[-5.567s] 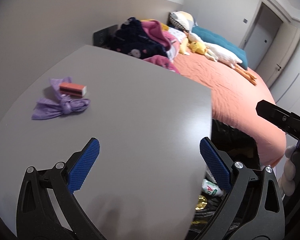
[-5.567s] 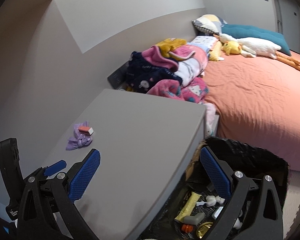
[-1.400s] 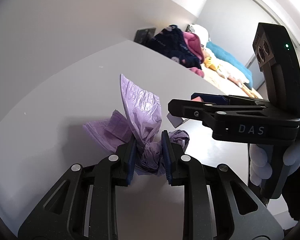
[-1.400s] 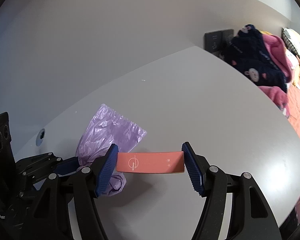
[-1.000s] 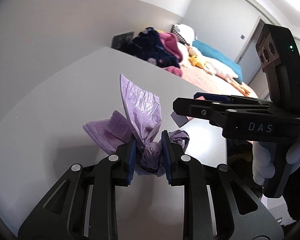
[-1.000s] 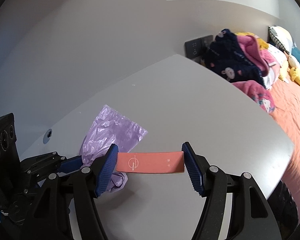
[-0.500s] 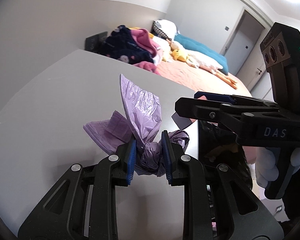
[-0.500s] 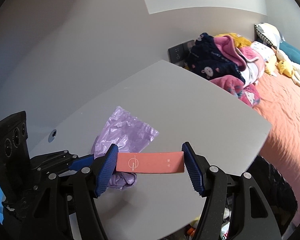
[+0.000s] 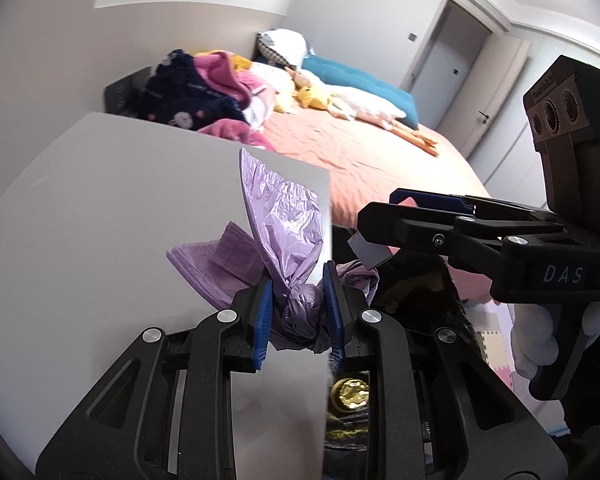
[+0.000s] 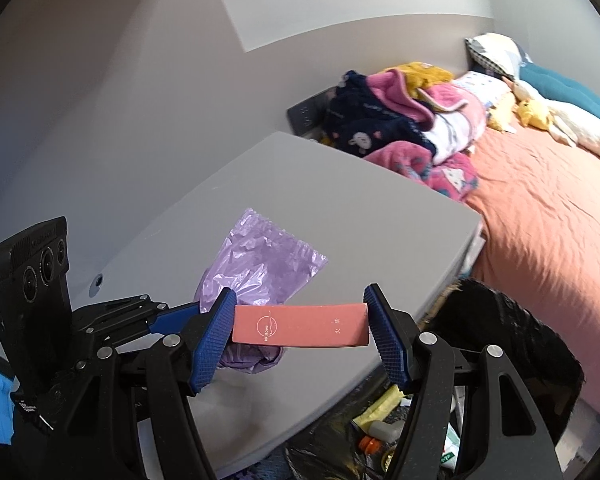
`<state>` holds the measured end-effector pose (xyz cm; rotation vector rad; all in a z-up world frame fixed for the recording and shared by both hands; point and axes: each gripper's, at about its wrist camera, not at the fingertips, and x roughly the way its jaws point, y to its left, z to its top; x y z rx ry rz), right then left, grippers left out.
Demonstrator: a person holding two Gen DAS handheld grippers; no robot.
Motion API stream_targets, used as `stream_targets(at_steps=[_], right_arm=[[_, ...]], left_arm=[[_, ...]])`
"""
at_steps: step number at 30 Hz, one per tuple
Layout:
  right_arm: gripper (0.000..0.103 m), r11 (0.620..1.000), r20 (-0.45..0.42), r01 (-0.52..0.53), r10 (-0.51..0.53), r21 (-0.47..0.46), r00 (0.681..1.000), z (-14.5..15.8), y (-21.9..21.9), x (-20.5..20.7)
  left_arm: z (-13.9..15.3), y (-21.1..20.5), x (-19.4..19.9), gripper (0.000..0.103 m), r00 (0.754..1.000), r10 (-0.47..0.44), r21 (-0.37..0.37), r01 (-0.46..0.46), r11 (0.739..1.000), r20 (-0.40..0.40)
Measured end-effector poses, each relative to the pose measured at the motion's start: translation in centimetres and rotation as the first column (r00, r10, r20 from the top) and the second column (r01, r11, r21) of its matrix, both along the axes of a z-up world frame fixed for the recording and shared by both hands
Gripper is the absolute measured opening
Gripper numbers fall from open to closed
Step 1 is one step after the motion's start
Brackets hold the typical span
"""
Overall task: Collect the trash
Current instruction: 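Carry the purple bag and pink box over the bin with both tools, then open both tools to drop the bag and box into the bin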
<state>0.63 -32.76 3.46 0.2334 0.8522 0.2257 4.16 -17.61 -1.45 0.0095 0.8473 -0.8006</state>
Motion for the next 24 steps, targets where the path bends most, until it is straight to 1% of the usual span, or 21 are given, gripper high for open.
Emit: stream_targets(at_steps=[11, 24], right_arm=[[0.067, 0.994, 0.021, 0.110, -0.110, 0.012, 0.994, 0.4, -5.2, -2.5], [0.067, 0.968, 0.038, 0.252, -0.252, 0.022, 0.967, 0.6, -11.1, -6.1]], left_arm=[[0.7, -5.1, -1.2, 0.023, 0.991, -0.134, -0.008, 0.134, 0.991, 0.014], [1.3, -11.2, -3.0, 0.023, 0.960, -0.278, 0.000, 0.278, 0.960, 0.019]])
